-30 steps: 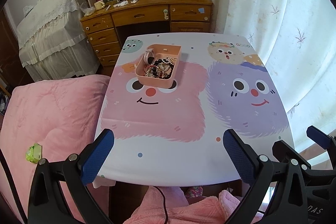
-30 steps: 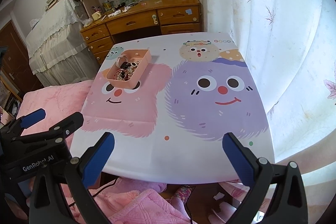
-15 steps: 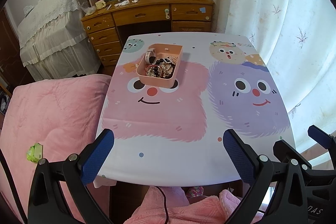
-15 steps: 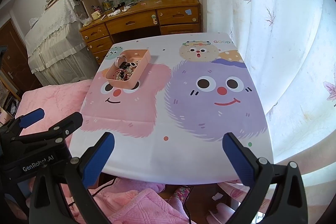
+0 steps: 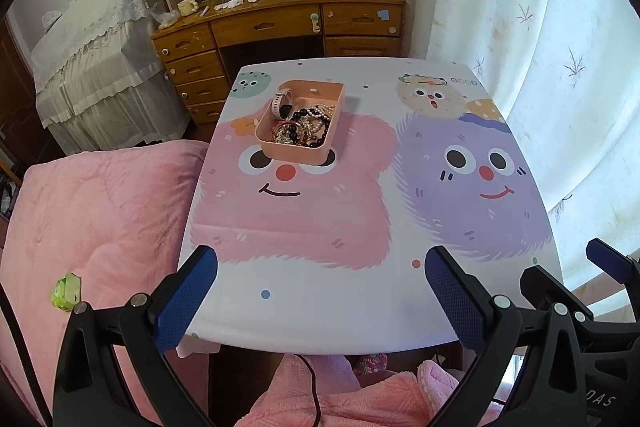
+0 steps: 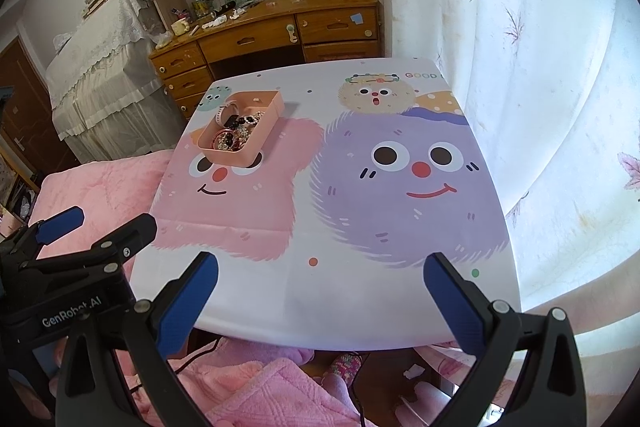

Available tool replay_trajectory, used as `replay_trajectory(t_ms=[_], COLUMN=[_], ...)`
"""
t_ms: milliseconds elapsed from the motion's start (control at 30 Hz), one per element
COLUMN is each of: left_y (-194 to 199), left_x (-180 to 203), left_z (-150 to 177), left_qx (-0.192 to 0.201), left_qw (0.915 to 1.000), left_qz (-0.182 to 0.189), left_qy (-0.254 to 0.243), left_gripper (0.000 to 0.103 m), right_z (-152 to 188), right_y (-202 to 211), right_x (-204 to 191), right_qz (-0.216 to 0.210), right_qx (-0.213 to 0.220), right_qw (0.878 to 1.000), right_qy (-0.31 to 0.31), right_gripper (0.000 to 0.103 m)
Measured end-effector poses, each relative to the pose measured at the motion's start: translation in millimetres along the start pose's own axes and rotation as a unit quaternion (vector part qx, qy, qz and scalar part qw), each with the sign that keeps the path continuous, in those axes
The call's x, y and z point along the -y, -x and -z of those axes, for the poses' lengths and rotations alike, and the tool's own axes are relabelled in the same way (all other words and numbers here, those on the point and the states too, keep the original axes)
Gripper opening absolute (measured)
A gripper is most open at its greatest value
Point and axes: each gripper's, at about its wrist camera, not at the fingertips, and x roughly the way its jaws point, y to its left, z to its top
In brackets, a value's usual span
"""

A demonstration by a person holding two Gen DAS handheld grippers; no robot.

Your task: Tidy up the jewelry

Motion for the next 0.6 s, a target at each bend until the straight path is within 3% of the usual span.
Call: replay_trajectory(t_ms=[600], left_y=[-4.1], left_x=[2.4], left_z=[-2.4], left_qx=[-0.017], left_qw=[0.9998], left_qz=[0.001], left_qy=[-0.006], left_gripper=[0.102], right_z=[1.5], right_y=[-5.0], right_x=[5.4], right_qz=[0.009], right_qx=[-0.013], right_qw=[1.000], right_qy=[-0.005], right_gripper=[0.103])
